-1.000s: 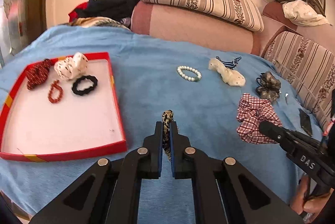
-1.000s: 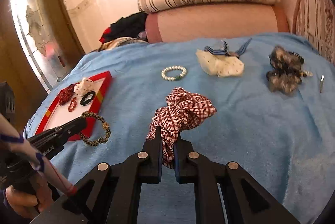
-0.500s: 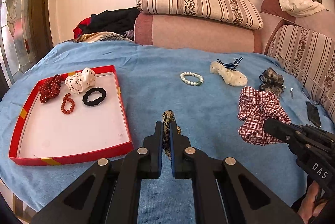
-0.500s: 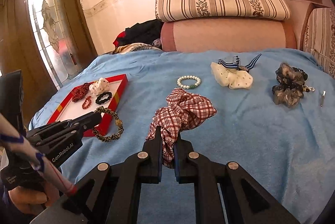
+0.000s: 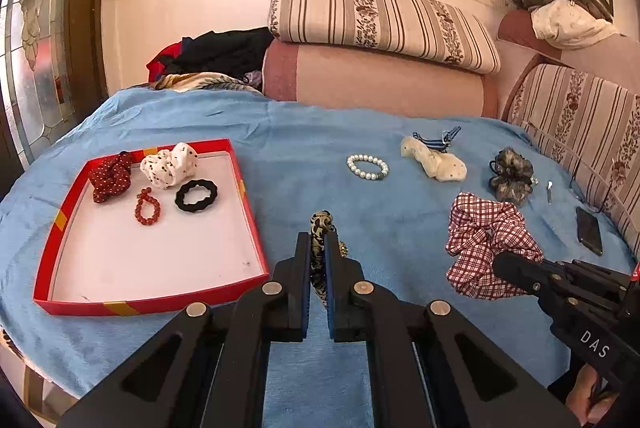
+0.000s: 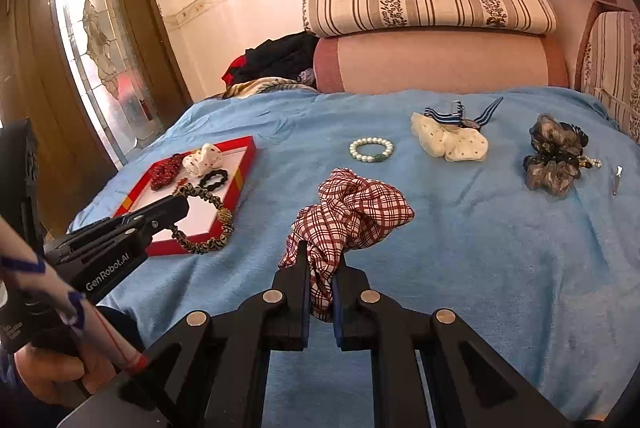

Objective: Organize jewelry
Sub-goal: 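Carry the leopard bracelet and gingham scrunchie over the box with both tools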

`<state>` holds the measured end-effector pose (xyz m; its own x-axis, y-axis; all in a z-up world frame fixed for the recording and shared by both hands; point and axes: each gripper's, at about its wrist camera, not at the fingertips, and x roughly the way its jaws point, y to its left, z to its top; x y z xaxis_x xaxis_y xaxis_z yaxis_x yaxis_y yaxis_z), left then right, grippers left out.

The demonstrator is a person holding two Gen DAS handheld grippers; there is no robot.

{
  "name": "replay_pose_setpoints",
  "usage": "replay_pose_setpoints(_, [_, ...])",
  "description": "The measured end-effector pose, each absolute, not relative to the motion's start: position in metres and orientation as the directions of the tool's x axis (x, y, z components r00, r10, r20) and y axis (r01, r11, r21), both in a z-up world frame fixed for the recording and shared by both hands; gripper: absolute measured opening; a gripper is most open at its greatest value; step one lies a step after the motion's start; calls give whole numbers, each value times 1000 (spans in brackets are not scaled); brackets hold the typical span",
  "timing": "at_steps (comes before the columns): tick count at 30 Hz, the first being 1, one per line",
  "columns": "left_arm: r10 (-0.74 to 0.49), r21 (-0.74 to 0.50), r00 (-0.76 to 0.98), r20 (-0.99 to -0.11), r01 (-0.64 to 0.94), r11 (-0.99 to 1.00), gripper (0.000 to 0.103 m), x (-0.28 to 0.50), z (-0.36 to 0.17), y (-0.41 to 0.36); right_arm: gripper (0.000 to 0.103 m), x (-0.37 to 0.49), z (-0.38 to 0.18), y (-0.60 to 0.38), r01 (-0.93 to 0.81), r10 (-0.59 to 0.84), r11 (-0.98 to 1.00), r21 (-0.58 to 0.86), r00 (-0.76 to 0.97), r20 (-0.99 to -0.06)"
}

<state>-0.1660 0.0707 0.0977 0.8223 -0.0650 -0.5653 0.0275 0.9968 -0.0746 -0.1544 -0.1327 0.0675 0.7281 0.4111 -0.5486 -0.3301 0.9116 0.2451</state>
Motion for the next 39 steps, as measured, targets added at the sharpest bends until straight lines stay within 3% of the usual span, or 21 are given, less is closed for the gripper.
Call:
replay_pose_setpoints(14, [-33, -165, 846, -533, -65, 984, 6, -169, 117, 126, 9, -154, 90, -92, -419, 464, 883, 213, 700, -544])
replay_pose_setpoints(22, [46, -229, 854, -518, -190, 955, 6, -170, 127, 190, 9, -147, 105, -61, -477, 506, 855, 204, 678, -533])
replay_pose_setpoints(34, [115, -343, 832, -543, -345, 874, 6, -173, 124, 285, 9, -125, 125, 9, -612, 615, 763, 210, 584, -530])
replay_pose_setpoints(39, [81, -368, 807, -584, -353, 860, 6, -160, 115, 308, 9, -104, 118, 47, -648, 642, 728, 225, 527, -557])
